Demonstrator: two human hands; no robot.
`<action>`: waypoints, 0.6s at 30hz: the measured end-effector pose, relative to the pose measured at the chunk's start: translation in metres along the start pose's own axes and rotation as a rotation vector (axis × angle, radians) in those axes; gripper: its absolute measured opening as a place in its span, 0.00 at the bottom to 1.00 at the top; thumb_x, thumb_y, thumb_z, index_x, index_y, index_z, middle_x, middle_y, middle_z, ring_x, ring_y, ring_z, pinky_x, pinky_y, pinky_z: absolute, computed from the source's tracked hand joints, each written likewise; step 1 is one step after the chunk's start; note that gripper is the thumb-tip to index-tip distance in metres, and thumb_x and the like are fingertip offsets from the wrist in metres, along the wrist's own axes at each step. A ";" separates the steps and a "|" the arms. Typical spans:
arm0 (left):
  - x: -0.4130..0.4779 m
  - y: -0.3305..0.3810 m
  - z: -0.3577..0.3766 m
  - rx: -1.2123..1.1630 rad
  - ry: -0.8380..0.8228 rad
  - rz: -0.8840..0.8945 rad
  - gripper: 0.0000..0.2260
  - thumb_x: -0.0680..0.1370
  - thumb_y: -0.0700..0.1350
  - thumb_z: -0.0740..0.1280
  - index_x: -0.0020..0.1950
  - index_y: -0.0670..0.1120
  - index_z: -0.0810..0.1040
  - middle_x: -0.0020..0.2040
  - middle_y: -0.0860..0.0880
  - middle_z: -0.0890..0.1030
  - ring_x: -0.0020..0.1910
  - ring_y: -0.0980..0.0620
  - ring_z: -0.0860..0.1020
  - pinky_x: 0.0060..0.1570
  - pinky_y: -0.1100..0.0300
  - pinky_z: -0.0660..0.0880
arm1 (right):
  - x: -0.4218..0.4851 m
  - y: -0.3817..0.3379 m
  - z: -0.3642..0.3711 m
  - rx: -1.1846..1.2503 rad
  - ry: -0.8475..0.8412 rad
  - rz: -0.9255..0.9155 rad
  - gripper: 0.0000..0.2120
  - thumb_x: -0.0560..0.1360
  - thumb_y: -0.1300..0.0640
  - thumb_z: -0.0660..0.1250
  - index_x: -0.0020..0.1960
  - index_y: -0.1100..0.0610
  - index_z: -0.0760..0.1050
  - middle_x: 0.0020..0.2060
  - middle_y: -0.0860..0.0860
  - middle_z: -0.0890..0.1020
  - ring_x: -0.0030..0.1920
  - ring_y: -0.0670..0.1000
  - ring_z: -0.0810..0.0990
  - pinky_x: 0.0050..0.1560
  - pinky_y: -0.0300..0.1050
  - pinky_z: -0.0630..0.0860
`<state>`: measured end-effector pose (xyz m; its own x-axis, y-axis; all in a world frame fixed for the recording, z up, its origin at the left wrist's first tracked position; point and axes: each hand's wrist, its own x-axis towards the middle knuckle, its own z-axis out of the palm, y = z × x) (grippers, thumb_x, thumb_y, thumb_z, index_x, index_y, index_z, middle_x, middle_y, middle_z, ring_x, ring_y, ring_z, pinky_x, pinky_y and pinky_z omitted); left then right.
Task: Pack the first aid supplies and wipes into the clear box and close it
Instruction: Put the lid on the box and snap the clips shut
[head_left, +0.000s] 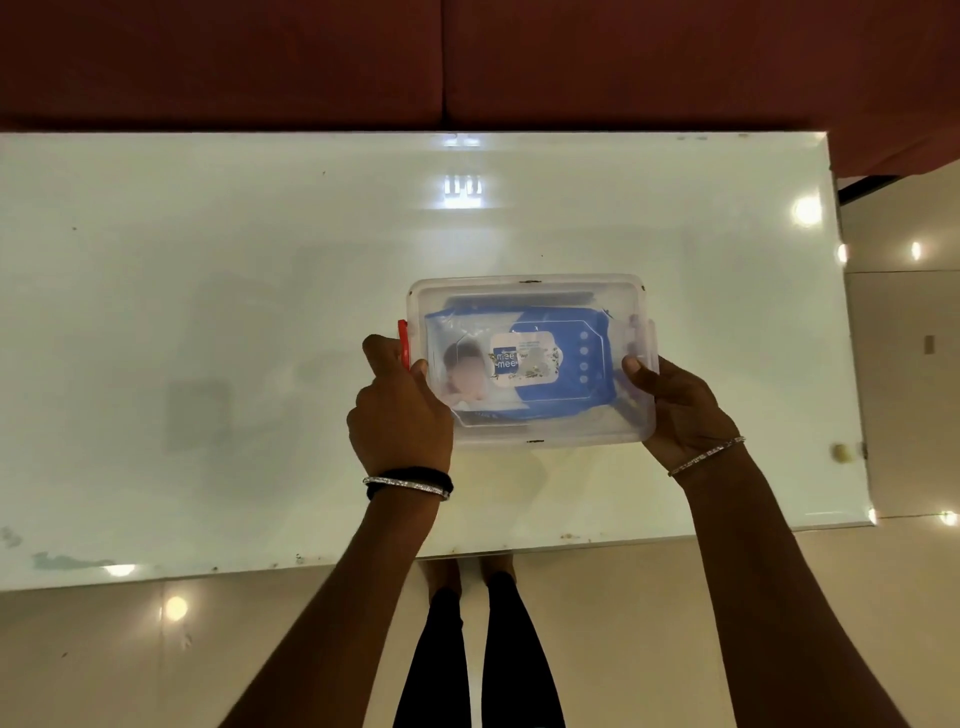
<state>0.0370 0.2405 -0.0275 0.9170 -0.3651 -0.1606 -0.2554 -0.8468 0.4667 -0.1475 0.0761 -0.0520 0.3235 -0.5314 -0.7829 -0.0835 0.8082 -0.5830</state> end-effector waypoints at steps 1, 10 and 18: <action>-0.002 0.001 0.001 -0.002 0.012 0.011 0.11 0.79 0.46 0.63 0.58 0.40 0.71 0.39 0.41 0.83 0.35 0.37 0.82 0.33 0.59 0.65 | 0.001 -0.001 -0.001 -0.013 0.002 -0.012 0.19 0.79 0.65 0.63 0.69 0.61 0.72 0.63 0.59 0.78 0.62 0.60 0.77 0.65 0.61 0.73; -0.002 -0.010 0.001 -0.122 0.041 0.123 0.13 0.79 0.47 0.64 0.56 0.38 0.73 0.41 0.41 0.84 0.34 0.39 0.83 0.35 0.61 0.70 | -0.008 0.017 0.030 -0.856 0.573 -0.497 0.18 0.75 0.57 0.72 0.64 0.60 0.79 0.55 0.58 0.85 0.55 0.59 0.83 0.61 0.45 0.74; 0.006 -0.027 -0.015 -0.273 0.104 0.101 0.11 0.78 0.46 0.68 0.56 0.40 0.76 0.47 0.44 0.86 0.43 0.44 0.85 0.42 0.61 0.75 | -0.012 0.012 0.053 -0.905 0.599 -0.619 0.18 0.77 0.59 0.69 0.66 0.59 0.77 0.60 0.56 0.83 0.60 0.56 0.82 0.61 0.37 0.70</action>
<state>0.0539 0.2673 -0.0283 0.9213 -0.3884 -0.0181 -0.2680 -0.6679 0.6943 -0.1027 0.1057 -0.0386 0.0796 -0.9837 -0.1612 -0.7651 0.0434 -0.6424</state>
